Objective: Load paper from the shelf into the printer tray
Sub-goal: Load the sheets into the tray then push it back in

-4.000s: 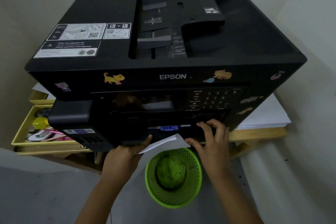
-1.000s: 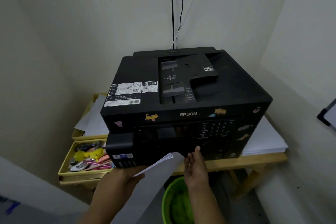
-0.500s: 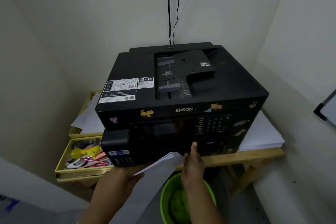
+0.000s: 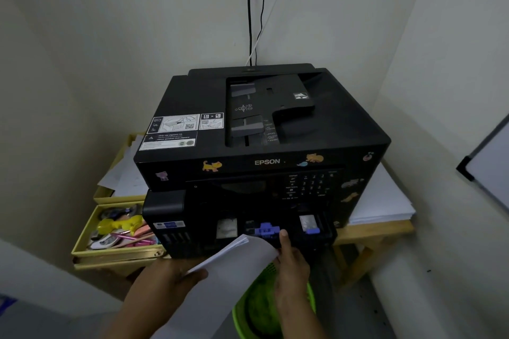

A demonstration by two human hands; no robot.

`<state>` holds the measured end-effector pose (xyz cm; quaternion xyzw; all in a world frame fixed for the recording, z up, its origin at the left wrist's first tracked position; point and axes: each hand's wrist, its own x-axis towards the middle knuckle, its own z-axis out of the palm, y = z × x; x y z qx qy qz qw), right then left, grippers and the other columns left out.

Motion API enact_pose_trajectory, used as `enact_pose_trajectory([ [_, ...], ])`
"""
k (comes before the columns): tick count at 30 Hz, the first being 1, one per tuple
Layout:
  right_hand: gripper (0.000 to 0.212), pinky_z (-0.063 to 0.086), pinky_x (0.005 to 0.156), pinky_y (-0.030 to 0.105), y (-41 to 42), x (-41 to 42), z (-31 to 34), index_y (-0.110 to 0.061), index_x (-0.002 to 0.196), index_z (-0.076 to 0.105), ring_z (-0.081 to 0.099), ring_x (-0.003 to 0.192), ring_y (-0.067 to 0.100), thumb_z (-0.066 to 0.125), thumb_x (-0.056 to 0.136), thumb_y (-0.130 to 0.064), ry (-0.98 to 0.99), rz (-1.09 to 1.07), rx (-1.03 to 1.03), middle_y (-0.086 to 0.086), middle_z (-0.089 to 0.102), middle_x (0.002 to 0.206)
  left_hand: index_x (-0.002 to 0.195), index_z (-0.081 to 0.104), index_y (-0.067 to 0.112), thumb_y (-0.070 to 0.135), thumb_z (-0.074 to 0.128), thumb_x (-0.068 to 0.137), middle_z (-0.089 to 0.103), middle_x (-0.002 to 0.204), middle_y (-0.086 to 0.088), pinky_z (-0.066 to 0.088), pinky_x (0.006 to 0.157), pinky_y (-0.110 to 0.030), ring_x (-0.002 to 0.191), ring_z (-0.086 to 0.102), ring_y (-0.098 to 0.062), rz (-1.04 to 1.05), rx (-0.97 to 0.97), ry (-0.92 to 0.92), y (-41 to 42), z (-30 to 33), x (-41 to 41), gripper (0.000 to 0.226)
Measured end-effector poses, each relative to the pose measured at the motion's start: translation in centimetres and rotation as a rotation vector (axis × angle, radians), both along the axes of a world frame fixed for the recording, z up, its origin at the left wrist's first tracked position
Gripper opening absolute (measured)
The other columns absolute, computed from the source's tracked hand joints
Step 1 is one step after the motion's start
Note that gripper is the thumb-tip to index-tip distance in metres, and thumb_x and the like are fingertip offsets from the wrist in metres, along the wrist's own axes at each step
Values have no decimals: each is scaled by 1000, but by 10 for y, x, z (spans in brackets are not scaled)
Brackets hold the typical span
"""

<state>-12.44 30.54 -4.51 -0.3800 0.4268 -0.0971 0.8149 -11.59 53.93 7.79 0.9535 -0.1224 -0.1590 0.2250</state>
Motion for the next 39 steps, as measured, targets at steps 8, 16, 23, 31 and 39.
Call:
enact_pose_trajectory([
  [8, 33, 54, 76, 36, -16, -59, -5, -26, 89, 74, 70, 90, 19, 73, 89, -59, 163, 173, -568, -3, 75, 90, 90, 82, 44, 51, 73, 88, 80, 86, 18, 61, 77, -29, 76, 74, 1, 106, -78, 158, 15, 2, -13, 12],
  [16, 37, 44, 105, 38, -70, -56, -20, -29, 134, 65, 49, 131, 17, 65, 100, -43, -47, 452, -1792, -10, 59, 136, 79, 84, 24, 39, 77, 87, 81, 75, 6, 60, 68, -31, 68, 78, -14, 308, -274, 245, 11, 16, -27, 19],
  [23, 31, 36, 114, 39, -98, -36, -24, -33, 126, 73, 59, 117, 10, 63, 100, -46, -156, 685, -1913, -17, 68, 115, 79, 83, 14, 40, 79, 84, 81, 71, -1, 61, 67, -36, 63, 77, -18, 439, -352, 248, 3, 17, -28, 26],
  [31, 28, 38, 100, 27, -102, -60, -30, -29, 121, 72, 56, 109, 8, 67, 97, -42, -298, 730, -1825, -15, 65, 111, 82, 82, 13, 36, 81, 83, 81, 73, 0, 62, 69, -38, 64, 78, -19, 512, -435, 259, 0, 19, -30, 23],
  [39, 27, 41, 93, 24, -101, -90, -39, -31, 117, 71, 55, 107, 6, 60, 98, -45, -319, 742, -1821, -18, 63, 111, 83, 81, 10, 32, 84, 81, 82, 74, -4, 64, 76, -43, 67, 79, -25, 554, -511, 257, -10, 17, -31, 23],
])
